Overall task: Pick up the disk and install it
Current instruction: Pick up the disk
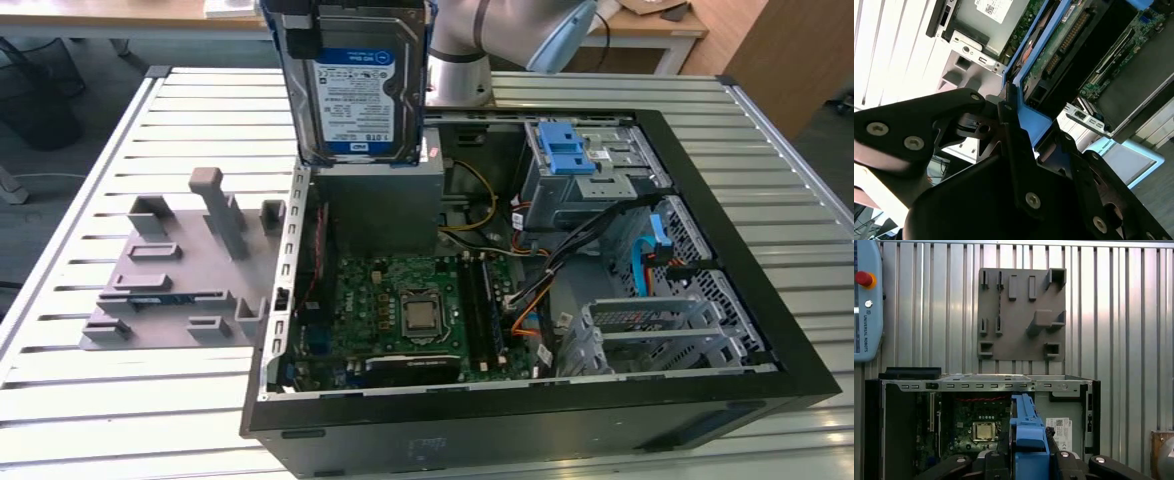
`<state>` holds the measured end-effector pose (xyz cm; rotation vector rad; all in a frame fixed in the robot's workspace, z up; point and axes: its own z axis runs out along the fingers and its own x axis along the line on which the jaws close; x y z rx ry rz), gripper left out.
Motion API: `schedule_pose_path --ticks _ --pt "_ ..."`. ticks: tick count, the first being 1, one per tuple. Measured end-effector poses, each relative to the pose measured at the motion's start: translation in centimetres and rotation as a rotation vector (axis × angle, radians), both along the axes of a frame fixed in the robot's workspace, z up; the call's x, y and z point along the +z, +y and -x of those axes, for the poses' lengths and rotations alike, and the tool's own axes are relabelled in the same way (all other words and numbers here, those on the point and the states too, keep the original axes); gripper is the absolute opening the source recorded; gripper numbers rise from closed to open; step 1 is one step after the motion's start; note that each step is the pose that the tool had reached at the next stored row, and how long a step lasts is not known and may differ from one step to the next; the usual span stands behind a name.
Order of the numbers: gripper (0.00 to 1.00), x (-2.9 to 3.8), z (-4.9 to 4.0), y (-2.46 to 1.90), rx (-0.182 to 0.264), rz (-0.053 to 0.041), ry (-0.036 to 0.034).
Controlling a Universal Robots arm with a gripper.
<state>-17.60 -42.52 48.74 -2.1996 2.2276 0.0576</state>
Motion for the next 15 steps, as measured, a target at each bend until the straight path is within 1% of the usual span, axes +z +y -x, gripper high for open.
schedule_pose_path --ticks 15 --pt "0.36 0.0 -2.1 -0.84 0.0 0.0001 0.0001"
